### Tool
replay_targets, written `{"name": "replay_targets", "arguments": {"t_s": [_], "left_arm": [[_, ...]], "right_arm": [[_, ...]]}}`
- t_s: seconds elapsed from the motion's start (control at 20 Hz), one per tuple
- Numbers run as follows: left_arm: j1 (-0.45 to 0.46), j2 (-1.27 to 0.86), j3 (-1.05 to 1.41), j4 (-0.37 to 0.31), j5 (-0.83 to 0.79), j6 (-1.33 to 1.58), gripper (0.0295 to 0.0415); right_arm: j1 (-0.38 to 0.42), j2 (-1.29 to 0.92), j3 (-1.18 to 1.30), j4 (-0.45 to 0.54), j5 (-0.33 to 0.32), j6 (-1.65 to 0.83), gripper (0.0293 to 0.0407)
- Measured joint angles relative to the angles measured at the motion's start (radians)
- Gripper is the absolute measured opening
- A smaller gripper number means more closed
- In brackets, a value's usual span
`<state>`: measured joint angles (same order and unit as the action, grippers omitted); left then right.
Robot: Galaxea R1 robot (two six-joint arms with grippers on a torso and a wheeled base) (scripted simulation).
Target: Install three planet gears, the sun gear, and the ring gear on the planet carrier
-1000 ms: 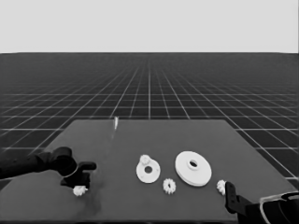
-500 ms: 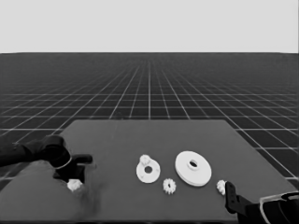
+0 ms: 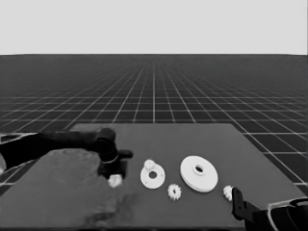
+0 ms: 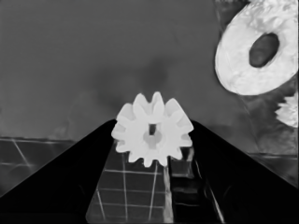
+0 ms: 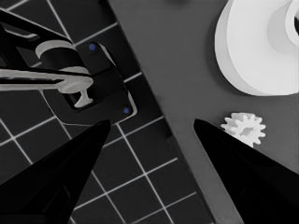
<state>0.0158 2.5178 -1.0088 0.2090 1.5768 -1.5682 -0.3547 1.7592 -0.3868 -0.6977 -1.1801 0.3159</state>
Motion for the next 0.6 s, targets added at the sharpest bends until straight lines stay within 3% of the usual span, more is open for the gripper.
{"name": "replay_targets", "arguments": {"t_s": [0.05,0.15,0.4,0.5,0.6], "left_arm": [[-0.003,0.173,-0.112,-0.009,0.003,-0.023,0.0312],[-0.005,0.320,-0.268,-0.017,-0.006,0.009,0.0312],[-0.005,0.385,-0.361,-0.020,-0.013,0.041,0.0312],[0.109,0.398,-0.419,0.093,-0.029,0.082,0.0312],[0.148,0.405,-0.449,0.129,-0.040,0.102,0.0312]], "right_arm": [[0.000,0.000,0.000,0.000,0.000,0.000,0.0385],[0.000,0.000,0.000,0.000,0.000,0.000,0.0385],[0.000,0.000,0.000,0.000,0.000,0.000,0.0385],[0.000,0.000,0.000,0.000,0.000,0.000,0.0385],[0.000,0.000,0.000,0.000,0.000,0.000,0.0385]]}}
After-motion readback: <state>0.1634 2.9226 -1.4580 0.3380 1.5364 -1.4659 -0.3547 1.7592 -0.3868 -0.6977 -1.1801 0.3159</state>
